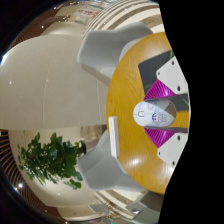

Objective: Arrange mouse

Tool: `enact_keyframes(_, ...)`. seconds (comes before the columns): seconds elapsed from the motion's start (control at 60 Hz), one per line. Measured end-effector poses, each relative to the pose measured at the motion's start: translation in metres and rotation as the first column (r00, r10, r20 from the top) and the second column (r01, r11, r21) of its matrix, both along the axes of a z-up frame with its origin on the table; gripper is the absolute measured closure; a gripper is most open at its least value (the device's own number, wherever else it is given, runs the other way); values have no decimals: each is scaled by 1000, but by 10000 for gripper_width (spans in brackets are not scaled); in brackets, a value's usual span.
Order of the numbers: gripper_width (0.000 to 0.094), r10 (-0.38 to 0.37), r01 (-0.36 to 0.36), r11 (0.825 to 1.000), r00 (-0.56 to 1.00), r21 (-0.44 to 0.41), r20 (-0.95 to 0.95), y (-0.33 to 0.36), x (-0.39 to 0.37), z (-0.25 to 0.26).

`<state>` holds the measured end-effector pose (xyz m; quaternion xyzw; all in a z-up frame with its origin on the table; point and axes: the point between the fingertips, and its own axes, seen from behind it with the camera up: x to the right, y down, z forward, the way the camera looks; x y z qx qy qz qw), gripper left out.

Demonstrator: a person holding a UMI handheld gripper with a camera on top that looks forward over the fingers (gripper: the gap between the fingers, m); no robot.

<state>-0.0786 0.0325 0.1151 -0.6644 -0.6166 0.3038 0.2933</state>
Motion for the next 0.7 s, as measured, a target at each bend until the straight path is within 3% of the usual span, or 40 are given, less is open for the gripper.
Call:
enact_keyframes(0.183,545,-94,92,996,991,20,95,103,-10,-75)
enact_keyframes(0.333,543,-91,93,996,978,-3,187,125,11,-137)
enact_keyframes(0.45,508,-64,65,998,984,-3,168,123,11,-138)
enact_keyframes(0.483,483,-59,60,998,984,-3,170,122,10,-139)
enact_keyframes(0.517,397,-47,49,999,983,-7,178,121,13,-140)
enact_keyframes(0.617,48,-50,48,999,985,12,163,122,15,-120)
enact_keyframes(0.7,71,-25,23,1000,989,15,143,108,27,-88)
